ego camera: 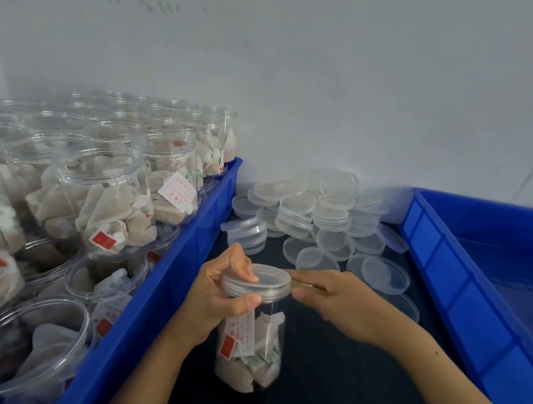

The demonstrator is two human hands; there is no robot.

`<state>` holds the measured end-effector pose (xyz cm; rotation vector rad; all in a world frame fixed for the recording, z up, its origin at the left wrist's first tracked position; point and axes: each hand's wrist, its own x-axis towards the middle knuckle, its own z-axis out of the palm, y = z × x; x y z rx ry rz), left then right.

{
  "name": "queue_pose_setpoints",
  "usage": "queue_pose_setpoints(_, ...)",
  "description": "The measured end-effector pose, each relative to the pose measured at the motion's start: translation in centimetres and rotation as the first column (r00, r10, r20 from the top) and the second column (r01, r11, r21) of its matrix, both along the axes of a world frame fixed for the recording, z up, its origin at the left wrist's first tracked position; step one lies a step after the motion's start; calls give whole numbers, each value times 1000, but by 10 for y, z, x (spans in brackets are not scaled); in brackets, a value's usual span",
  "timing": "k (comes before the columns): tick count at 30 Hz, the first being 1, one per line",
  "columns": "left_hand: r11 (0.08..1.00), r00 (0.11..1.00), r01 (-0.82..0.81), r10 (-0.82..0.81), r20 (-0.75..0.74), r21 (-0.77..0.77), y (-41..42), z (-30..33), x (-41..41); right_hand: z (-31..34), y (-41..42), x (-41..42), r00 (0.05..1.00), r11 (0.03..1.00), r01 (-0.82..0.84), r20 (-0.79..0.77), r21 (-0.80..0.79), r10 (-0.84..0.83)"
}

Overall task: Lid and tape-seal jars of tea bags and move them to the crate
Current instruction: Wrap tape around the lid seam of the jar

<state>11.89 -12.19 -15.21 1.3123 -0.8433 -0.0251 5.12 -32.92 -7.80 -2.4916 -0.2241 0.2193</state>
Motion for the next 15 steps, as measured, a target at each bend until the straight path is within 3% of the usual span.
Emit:
queue_pose_setpoints(5,1000,999,21,-21,48,-11,2,0,-5,-8,-6,2,998,959,-63,2,277,65)
queue_pose_setpoints(8,997,998,-31,26,61,74,3,5,-18,-14,-4,-3,998,953,-41,51,300,26)
queue_pose_setpoints(10,975,1000,-31,30,8,220,10,17,-27,-17,-5,-8,998,965,-27,70,261,9)
queue_pose_setpoints(12,863,999,-29,39,-9,505,19,37,-37,-16,-6,-13,997,978,-3,75,210,-13)
queue_pose_setpoints(15,465,978,-206,137,160,861,7,65,-56,-14,1,-20,996,989,27,81,147,-39)
